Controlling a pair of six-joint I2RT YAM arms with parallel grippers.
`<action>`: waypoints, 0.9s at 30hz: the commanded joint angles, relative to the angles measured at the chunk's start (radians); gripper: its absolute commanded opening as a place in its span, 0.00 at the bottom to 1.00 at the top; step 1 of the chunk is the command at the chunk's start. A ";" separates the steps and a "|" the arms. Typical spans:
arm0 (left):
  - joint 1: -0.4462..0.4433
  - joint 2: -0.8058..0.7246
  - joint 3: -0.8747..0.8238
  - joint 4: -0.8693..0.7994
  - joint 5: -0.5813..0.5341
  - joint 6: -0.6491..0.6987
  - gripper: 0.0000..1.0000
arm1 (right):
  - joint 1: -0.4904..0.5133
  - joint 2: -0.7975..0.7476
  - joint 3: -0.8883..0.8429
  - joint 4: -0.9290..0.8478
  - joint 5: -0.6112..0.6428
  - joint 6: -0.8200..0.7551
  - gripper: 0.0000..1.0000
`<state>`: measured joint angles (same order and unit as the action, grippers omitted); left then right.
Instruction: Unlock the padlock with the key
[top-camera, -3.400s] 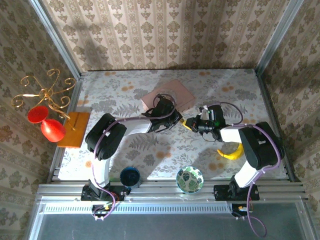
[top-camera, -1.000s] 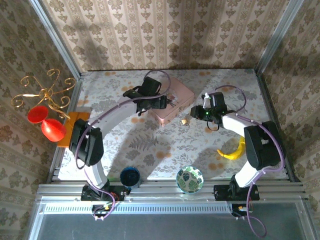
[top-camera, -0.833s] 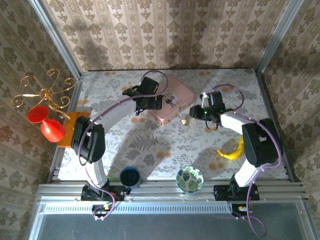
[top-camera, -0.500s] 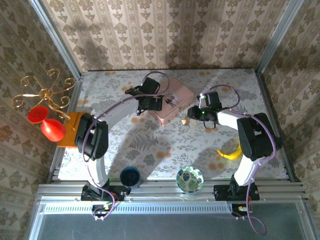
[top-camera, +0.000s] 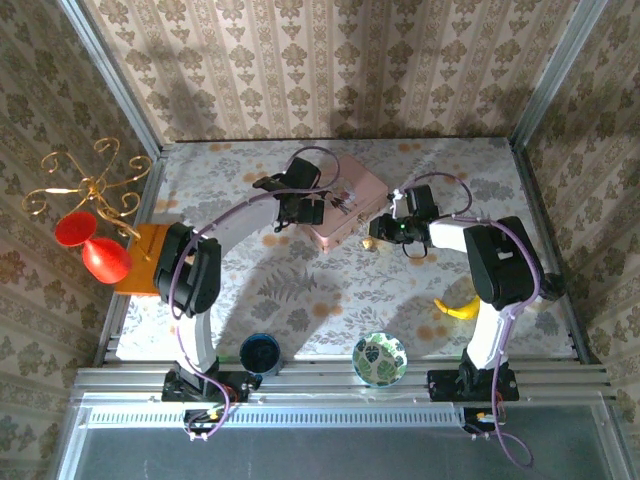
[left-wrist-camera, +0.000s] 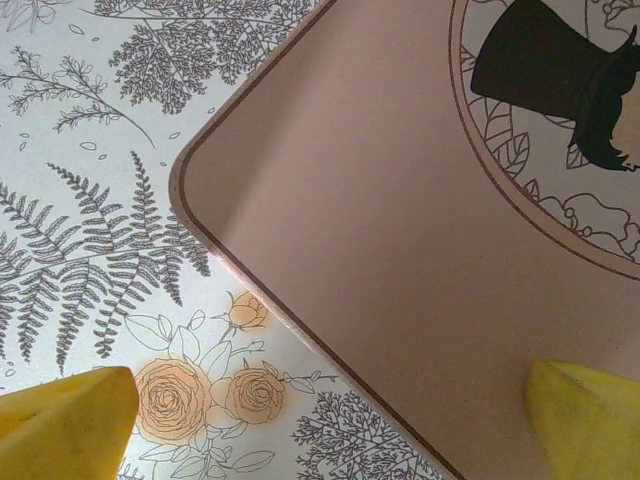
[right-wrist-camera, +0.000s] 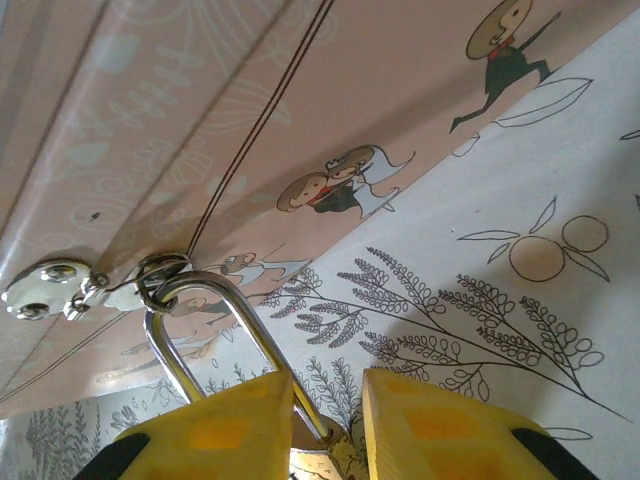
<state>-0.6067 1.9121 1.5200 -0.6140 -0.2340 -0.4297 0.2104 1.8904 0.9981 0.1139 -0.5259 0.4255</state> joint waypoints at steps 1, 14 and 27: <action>0.008 0.011 -0.004 -0.043 -0.013 -0.001 1.00 | 0.005 0.029 0.022 0.024 -0.043 -0.006 0.27; 0.010 0.008 -0.010 -0.038 -0.002 -0.013 1.00 | 0.005 0.029 0.011 0.042 -0.084 -0.026 0.28; 0.010 0.002 -0.015 -0.033 0.002 -0.018 1.00 | 0.018 0.047 0.021 0.029 -0.080 -0.043 0.28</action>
<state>-0.6067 1.9121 1.5200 -0.6136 -0.2329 -0.4339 0.2211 1.9110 0.9989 0.1349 -0.5846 0.4023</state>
